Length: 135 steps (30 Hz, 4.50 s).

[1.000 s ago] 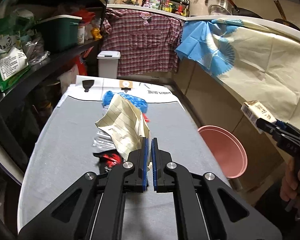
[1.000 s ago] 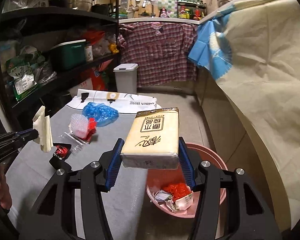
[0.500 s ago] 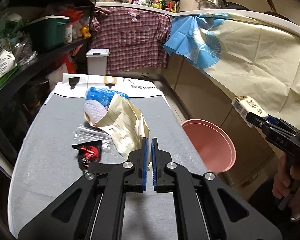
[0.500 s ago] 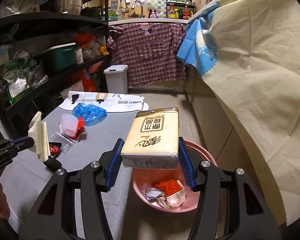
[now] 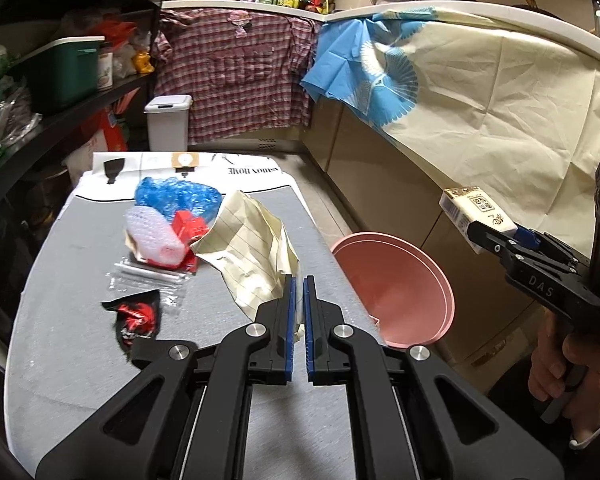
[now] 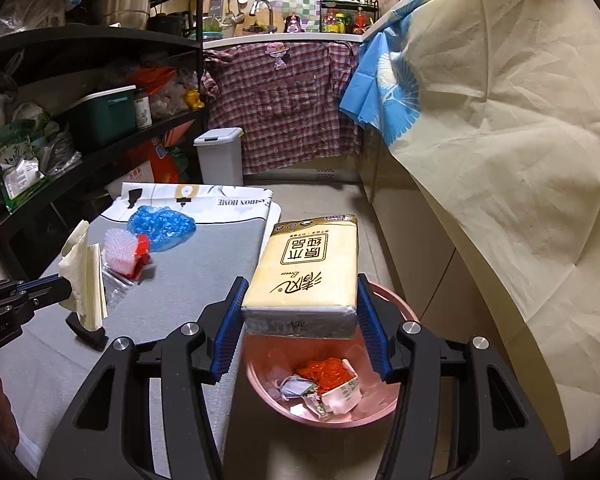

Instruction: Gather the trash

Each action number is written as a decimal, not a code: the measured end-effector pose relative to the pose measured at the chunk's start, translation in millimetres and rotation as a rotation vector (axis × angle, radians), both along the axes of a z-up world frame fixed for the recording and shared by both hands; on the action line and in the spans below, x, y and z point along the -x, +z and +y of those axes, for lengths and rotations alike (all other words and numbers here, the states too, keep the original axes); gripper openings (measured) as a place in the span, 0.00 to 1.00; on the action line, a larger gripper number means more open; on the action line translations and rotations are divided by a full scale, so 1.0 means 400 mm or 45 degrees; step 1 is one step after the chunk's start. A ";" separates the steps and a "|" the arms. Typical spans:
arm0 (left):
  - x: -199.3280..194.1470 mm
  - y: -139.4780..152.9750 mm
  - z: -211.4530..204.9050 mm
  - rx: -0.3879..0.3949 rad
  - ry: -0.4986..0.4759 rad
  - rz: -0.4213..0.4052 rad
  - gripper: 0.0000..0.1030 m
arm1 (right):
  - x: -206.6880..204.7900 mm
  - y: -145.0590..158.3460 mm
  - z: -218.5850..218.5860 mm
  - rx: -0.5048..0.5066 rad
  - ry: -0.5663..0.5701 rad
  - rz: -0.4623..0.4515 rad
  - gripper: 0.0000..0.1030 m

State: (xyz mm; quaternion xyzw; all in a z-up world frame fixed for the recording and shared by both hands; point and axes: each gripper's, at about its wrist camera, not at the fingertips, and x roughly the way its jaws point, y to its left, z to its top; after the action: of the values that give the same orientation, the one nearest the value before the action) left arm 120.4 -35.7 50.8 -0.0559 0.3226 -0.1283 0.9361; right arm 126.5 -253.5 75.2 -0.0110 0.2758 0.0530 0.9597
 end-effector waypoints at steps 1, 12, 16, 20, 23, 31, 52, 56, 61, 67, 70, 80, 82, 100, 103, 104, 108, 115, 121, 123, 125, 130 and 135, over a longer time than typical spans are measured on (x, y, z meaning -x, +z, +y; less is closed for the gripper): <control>-0.005 -0.002 -0.008 -0.001 -0.005 0.003 0.04 | -0.002 0.001 -0.004 -0.004 -0.005 -0.001 0.52; -0.055 -0.021 -0.060 -0.007 -0.038 0.023 0.04 | -0.026 0.004 -0.057 -0.037 -0.079 -0.001 0.52; -0.075 -0.023 -0.081 -0.003 -0.056 0.021 0.04 | -0.040 -0.002 -0.081 -0.076 -0.108 0.019 0.52; -0.099 -0.025 -0.101 0.001 -0.088 0.015 0.04 | -0.055 -0.017 -0.085 -0.078 -0.130 0.050 0.52; -0.120 -0.028 -0.117 0.000 -0.110 0.015 0.04 | -0.065 -0.025 -0.092 -0.087 -0.145 0.067 0.52; -0.185 -0.036 -0.173 0.039 -0.191 0.016 0.04 | -0.114 -0.059 -0.123 -0.106 -0.220 0.123 0.52; -0.332 -0.148 -0.315 0.094 -0.449 0.151 0.06 | -0.201 -0.138 -0.177 -0.141 -0.335 0.248 0.55; -0.338 -0.159 -0.311 0.098 -0.449 0.175 0.14 | -0.222 -0.151 -0.174 -0.117 -0.351 0.281 0.64; -0.328 -0.153 -0.277 0.113 -0.421 0.173 0.14 | -0.224 -0.153 -0.170 -0.105 -0.356 0.274 0.64; -0.294 -0.118 -0.243 0.113 -0.382 0.144 0.14 | -0.207 -0.137 -0.151 -0.069 -0.328 0.232 0.64; -0.263 -0.094 -0.215 0.113 -0.350 0.119 0.14 | -0.191 -0.123 -0.139 -0.060 -0.305 0.212 0.64; -0.136 0.000 -0.078 0.063 -0.239 0.047 0.14 | -0.103 -0.068 -0.063 -0.037 -0.168 0.133 0.64; -0.106 0.022 -0.032 0.053 -0.211 0.027 0.14 | -0.078 -0.056 -0.045 -0.030 -0.131 0.111 0.64; 0.030 0.092 0.297 0.013 0.134 -0.103 0.14 | -0.002 -0.011 0.207 -0.161 0.223 0.028 0.42; 0.030 0.063 0.330 0.029 0.202 -0.083 0.14 | -0.008 -0.038 0.267 -0.189 0.291 0.072 0.40; 0.030 0.053 0.343 0.038 0.226 -0.077 0.14 | -0.009 -0.047 0.285 -0.195 0.307 0.085 0.40; 0.030 0.012 0.378 0.011 0.276 -0.037 0.14 | -0.028 -0.098 0.369 -0.206 0.394 0.167 0.39; 0.004 -0.035 0.439 0.098 0.360 0.049 0.14 | -0.055 -0.195 0.481 -0.221 0.497 0.297 0.40; -0.014 -0.054 0.451 0.108 0.364 0.060 0.14 | -0.092 -0.279 0.538 -0.236 0.542 0.436 0.42; -0.026 -0.071 0.451 0.107 0.355 0.082 0.14 | -0.100 -0.296 0.547 -0.237 0.553 0.470 0.42; -0.037 -0.084 0.448 0.106 0.345 0.102 0.14 | -0.103 -0.307 0.555 -0.234 0.557 0.491 0.41; -0.062 -0.120 0.443 0.175 0.301 0.159 0.14 | -0.106 -0.303 0.558 -0.243 0.589 0.500 0.12; -0.098 -0.166 0.414 0.169 0.258 0.226 0.14 | -0.117 -0.281 0.511 -0.264 0.505 0.443 0.07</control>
State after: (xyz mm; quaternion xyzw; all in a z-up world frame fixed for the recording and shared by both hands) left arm 159.7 130.1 -15.5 -0.1611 0.3878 -0.0489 0.9063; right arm 173.5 -49.3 -37.1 0.0426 0.4220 0.2688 0.8648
